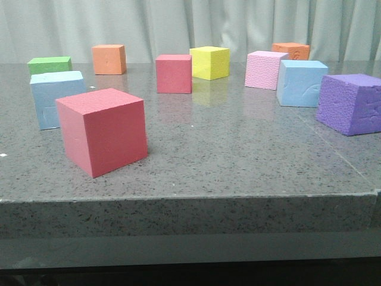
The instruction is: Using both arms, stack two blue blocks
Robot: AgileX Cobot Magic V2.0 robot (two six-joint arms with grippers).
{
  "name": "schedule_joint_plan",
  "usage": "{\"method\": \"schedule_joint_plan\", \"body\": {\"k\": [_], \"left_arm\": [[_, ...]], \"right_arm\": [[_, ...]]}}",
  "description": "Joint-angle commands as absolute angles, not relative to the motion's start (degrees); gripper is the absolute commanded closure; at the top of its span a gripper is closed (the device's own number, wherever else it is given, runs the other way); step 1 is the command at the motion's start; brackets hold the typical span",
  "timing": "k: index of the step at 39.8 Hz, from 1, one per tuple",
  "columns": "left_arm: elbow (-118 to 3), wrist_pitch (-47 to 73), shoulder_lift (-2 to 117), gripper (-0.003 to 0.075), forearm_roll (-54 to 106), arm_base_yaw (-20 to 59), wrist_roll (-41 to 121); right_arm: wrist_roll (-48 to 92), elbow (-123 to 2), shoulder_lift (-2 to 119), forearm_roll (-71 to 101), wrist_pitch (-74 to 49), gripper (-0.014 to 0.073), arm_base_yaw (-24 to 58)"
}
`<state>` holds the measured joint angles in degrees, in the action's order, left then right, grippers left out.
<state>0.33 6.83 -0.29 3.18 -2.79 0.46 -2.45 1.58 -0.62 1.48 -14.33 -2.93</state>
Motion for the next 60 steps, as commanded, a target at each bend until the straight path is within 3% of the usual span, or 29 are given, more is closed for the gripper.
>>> {"method": "schedule_joint_plan", "body": {"k": [1,23,40,46,60], "left_arm": [[0.5,0.0,-1.23,0.0741,3.31,-2.93,0.0],[0.5,-3.27,-1.23,0.0741,3.31,-2.93,0.0],[0.4,-30.03,-1.23,0.0741,3.31,-2.93,-0.81],[-0.73,-28.66,-1.23,0.0741,3.31,-2.93,-4.54],[-15.05,-11.37,5.49,0.0741,2.88,-2.93,-4.63]], "right_arm": [[-2.0,1.27,-1.6,1.23,-5.83,0.0654,-3.21],[-2.0,1.27,-1.6,1.23,-0.31,0.0654,-3.21],[-2.57,1.04,-1.6,5.41,11.66,0.0654,-3.21],[-2.57,-2.42,-1.6,5.41,6.58,0.0654,-3.21],[-2.57,-20.1,2.55,5.08,-14.9,0.0654,-3.21]]}}
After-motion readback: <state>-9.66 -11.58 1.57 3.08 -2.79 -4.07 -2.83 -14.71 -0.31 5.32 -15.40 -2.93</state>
